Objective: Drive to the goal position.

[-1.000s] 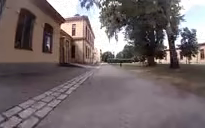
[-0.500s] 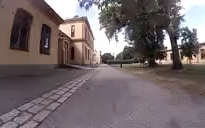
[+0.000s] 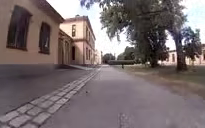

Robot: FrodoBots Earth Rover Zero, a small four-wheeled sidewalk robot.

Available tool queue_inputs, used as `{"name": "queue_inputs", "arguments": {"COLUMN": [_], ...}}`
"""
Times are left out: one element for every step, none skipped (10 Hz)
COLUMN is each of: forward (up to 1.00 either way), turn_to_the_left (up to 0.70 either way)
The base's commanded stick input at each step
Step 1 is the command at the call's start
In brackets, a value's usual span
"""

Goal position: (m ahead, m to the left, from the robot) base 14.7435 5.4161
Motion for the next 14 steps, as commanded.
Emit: {"name": "queue_inputs", "arguments": {"forward": [0.85, 0.85, 0.85, 0.85, 0.85, 0.85, 0.85, 0.85, 0.85, 0.85, 0.85, 0.85, 0.85, 0.85], "turn_to_the_left": [0.01, 0.01, -0.27, -0.33, -0.33, -0.33, -0.16, 0.01, 0.01, 0.01, 0.01, 0.01, 0.01, 0.01]}}
